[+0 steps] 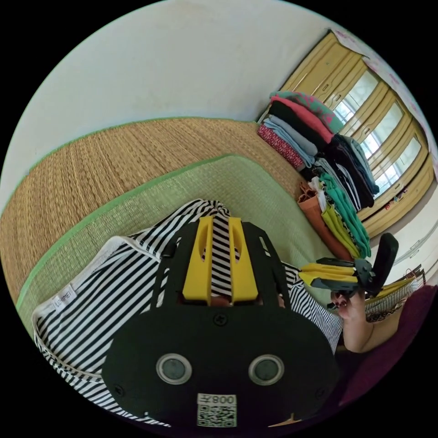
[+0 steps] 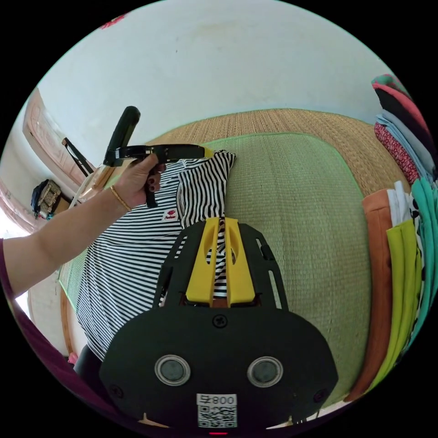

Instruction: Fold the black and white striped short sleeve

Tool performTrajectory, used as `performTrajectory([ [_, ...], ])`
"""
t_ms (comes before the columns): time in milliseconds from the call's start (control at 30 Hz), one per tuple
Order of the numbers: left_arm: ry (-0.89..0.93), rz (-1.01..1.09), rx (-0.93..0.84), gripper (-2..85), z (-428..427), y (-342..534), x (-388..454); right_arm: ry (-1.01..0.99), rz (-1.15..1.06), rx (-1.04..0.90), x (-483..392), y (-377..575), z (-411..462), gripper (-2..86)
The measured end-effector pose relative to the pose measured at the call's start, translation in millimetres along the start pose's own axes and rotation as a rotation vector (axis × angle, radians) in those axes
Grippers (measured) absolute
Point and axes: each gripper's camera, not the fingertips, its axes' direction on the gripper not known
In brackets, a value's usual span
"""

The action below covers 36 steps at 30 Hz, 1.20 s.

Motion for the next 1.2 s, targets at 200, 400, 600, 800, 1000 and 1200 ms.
performTrajectory([
  [200,0.055,0.061,0.041,6.3,-6.7,39.6,19.5,-0.006,0.049,0.012,21.2,7.6,2.8,1.0],
  [400,0.014,0.095,-0.085,6.1,29.4,69.4,31.4,-0.101,-0.006,0.043,7.0,-3.3,9.9,0.3],
  [600,0.025,0.043,-0.005,5.6,27.9,74.1,19.2,-0.024,-0.047,-0.082,-9.2,-15.5,65.9,0.2],
  [800,0.053,-0.033,-0.037,3.6,43.5,107.4,-4.2,-0.022,-0.044,-0.072,-14.7,-21.3,73.8,0.1],
  [1000,0.039,-0.035,-0.087,2.7,36.7,188.0,-11.0,-0.063,-0.075,-0.017,-38.2,-25.9,74.9,0.1],
  [1200,0.075,-0.177,0.035,2.1,-13.8,304.1,-34.3,-0.034,-0.085,-0.115,-55.9,-32.5,109.6,0.0],
])
